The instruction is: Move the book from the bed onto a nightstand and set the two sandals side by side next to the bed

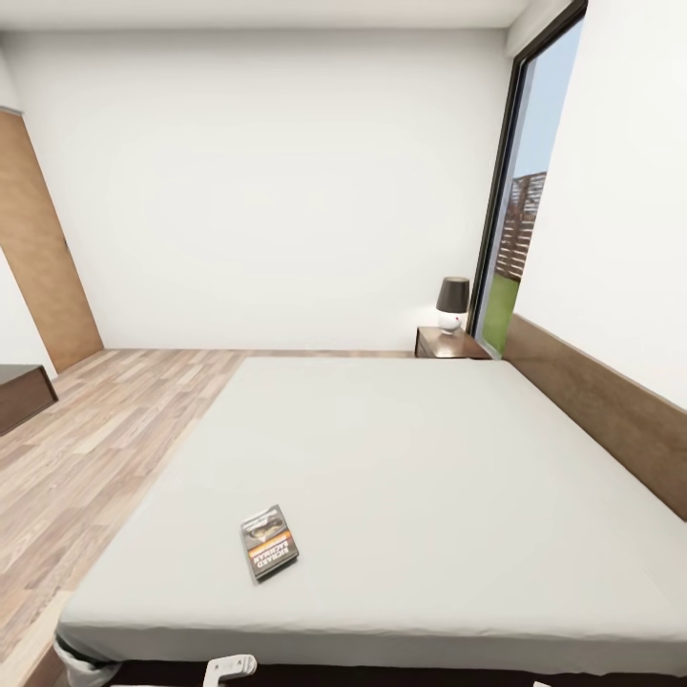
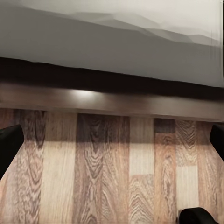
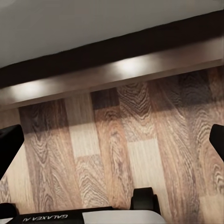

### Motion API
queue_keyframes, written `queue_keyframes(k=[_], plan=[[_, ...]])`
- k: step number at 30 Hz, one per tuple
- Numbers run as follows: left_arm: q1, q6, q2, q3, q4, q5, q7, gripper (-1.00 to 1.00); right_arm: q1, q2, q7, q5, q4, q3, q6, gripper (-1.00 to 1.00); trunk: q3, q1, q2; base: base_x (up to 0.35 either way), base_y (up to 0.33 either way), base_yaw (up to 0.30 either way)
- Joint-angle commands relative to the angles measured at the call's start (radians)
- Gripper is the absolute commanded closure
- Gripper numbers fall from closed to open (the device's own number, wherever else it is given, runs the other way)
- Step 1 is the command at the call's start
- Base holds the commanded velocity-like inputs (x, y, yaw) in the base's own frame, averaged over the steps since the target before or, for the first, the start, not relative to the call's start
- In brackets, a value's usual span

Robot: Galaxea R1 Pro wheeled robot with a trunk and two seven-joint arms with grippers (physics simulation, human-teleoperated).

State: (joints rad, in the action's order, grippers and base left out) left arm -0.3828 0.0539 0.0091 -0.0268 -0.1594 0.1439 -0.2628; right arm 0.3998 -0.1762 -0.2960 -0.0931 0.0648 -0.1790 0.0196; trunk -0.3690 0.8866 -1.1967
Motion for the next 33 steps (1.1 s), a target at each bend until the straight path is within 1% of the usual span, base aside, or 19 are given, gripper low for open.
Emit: queue_keyframes(k=[1,33], plan=[[-0.001,0.001,0.000,-0.002,0.001,0.007,-0.006,-1.00,0.001,0.000,-0.004,-0.010,0.000,-0.002,0.002,-1.00,0.002,-0.004,0.007,0.000,0.000,0.000],[-0.001,0.001,0.000,-0.002,0.001,0.008,-0.004,-1.00,0.000,0.000,0.005,-0.010,0.000,-0.002,0.002,-1.00,0.102,-0.127,0.231,0.000,0.000,0.000]])
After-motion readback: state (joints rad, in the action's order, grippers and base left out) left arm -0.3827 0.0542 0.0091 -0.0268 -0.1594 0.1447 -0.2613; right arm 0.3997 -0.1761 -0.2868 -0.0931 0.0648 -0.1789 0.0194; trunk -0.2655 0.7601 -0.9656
